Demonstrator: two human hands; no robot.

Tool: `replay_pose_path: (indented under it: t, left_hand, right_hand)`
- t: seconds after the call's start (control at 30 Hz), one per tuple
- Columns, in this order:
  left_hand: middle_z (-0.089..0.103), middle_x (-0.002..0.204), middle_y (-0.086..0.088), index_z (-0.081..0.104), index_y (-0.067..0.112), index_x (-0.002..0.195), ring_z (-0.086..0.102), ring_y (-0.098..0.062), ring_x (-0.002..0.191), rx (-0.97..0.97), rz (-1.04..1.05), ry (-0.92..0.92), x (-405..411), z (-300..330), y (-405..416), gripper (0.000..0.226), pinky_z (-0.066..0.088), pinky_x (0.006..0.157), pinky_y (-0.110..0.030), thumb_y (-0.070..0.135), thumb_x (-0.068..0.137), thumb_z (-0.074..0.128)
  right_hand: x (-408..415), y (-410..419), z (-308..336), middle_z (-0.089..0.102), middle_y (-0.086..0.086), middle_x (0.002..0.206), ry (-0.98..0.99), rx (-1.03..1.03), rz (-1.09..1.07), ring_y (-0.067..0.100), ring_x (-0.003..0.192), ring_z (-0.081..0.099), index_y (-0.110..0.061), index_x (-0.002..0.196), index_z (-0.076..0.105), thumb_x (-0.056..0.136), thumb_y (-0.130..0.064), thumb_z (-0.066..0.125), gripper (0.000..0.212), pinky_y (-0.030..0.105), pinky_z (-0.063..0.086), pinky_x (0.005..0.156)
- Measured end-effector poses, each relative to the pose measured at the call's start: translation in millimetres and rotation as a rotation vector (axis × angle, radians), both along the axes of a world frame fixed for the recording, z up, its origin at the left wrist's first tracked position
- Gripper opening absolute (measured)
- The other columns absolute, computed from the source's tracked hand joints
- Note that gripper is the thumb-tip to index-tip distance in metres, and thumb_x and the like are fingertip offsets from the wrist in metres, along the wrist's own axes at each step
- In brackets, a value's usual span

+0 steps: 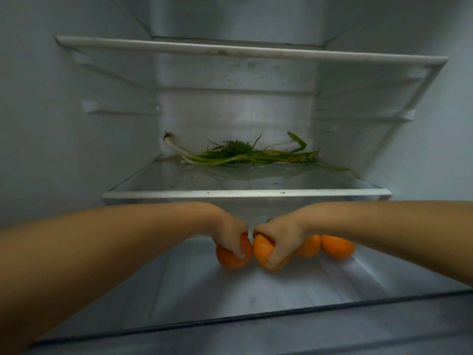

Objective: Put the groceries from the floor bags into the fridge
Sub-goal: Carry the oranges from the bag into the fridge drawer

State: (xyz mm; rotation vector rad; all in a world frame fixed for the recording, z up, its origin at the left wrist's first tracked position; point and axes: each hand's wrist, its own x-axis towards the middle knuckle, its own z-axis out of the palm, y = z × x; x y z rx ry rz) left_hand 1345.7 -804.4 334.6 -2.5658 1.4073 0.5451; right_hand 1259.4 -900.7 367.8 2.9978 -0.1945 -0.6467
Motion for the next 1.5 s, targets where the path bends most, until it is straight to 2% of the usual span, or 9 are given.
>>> replay_pose_path:
  t: [0.17, 0.27, 0.37, 0.47, 0.57, 0.7, 0.8, 1.13, 1.5]
  left_hand:
    - [0.032, 0.15, -0.011, 0.019, 0.012, 0.148, 0.037, -0.031, 0.134, 0.066, 0.074, 0.001, -10.8, 13.7, 7.5, 0.072, 0.038, 0.109, -0.042, 0.032, 0.091, 0.058]
    - [0.033, 0.15, -0.008, 0.022, 0.015, 0.148, 0.037, -0.026, 0.134, 0.092, 0.105, -0.001, -27.9, 40.1, 24.0, 0.071, 0.039, 0.108, -0.039, 0.032, 0.091, 0.06]
    - [0.044, 0.139, -0.007, 0.033, 0.017, 0.145, 0.046, -0.022, 0.125, 0.021, 0.15, 0.003, -58.4, 74.2, 50.6, 0.059, 0.048, 0.095, -0.034, 0.026, 0.092, 0.058]
    - [0.059, 0.105, -0.005, 0.049, 0.013, 0.134, 0.057, -0.017, 0.092, -0.118, 0.165, -0.054, -98.4, 104.1, 85.0, 0.041, 0.05, 0.067, -0.026, 0.016, 0.094, 0.053]
    - [0.064, 0.089, -0.004, 0.061, 0.011, 0.118, 0.057, -0.013, 0.068, -0.383, 0.186, -0.2, -146.8, 118.4, 130.0, 0.029, 0.053, 0.07, -0.032, 0.016, 0.093, 0.048]
    - [0.067, 0.105, -0.007, 0.067, 0.01, 0.109, 0.06, -0.025, 0.098, -0.693, 0.257, -0.424, -210.1, 104.1, 193.4, 0.026, 0.042, 0.081, -0.026, 0.019, 0.092, 0.049]
    - [0.067, 0.096, -0.008, 0.069, 0.01, 0.1, 0.06, -0.026, 0.093, -0.813, 0.335, -0.441, -247.3, 81.7, 244.4, 0.024, 0.042, 0.078, -0.026, 0.018, 0.089, 0.049]
    - [0.071, 0.099, -0.015, 0.07, 0.007, 0.1, 0.065, -0.027, 0.089, -1.025, 0.664, -0.184, -369.6, -33.8, 435.7, 0.019, 0.051, 0.077, -0.032, 0.014, 0.092, 0.054]
    - [0.063, 0.093, 0.003, 0.066, 0.019, 0.101, 0.062, -0.014, 0.09, -0.942, 1.351, -0.045, -610.3, -205.6, 778.4, 0.019, 0.053, 0.076, -0.027, 0.024, 0.091, 0.051]
  right_hand:
    - [-13.4, -7.0, -1.8, 0.029, 0.009, 0.153, 0.027, -0.041, -0.045, 0.03, 0.132, 0.041, -0.022, 0.151, 0.011, 0.089, -0.041, 0.061, 0.082, 0.04, 0.039, 0.106]
    - [-32.0, -0.1, 18.3, 0.023, 0.008, 0.156, 0.057, -0.016, -0.123, 0.03, 0.136, 0.036, -0.023, 0.151, 0.013, 0.091, -0.038, 0.059, 0.077, 0.042, 0.04, 0.107]
    - [-61.1, 17.0, 38.2, 0.039, 0.01, 0.145, 0.055, 0.078, -0.194, 0.03, 0.13, 0.044, -0.017, 0.147, 0.028, 0.095, -0.03, 0.055, 0.06, 0.04, 0.046, 0.094]
    - [-95.8, 38.0, 57.7, 0.057, 0.01, 0.122, -0.117, 0.12, -0.118, 0.023, 0.106, 0.062, -0.01, 0.136, 0.046, 0.097, -0.025, 0.05, 0.042, 0.033, 0.053, 0.077]
    - [-136.4, 67.5, 69.7, 0.069, 0.009, 0.106, -0.423, 0.054, 0.033, 0.015, 0.074, 0.065, -0.01, 0.121, 0.06, 0.096, -0.02, 0.047, 0.03, 0.027, 0.052, 0.065]
    - [-190.0, 110.0, 67.7, 0.065, 0.004, 0.117, -0.752, 0.006, 0.172, 0.023, 0.104, 0.059, -0.014, 0.117, 0.061, 0.096, -0.025, 0.046, 0.028, 0.028, 0.044, 0.082]
    - [-222.5, 147.8, 54.6, 0.065, 0.005, 0.115, -0.833, 0.102, 0.219, 0.024, 0.102, 0.06, -0.015, 0.114, 0.062, 0.095, -0.027, 0.047, 0.027, 0.035, 0.049, 0.085]
    - [-281.9, 334.9, -27.5, 0.067, 0.004, 0.108, -0.608, 0.157, 0.497, 0.025, 0.095, 0.061, -0.02, 0.109, 0.062, 0.094, -0.031, 0.047, 0.024, 0.036, 0.051, 0.078]
    - [-399.2, 694.9, -197.8, 0.065, 0.0, 0.116, -0.282, 0.2, 1.004, 0.023, 0.107, 0.058, -0.027, 0.112, 0.06, 0.092, -0.037, 0.045, 0.027, 0.033, 0.048, 0.087]
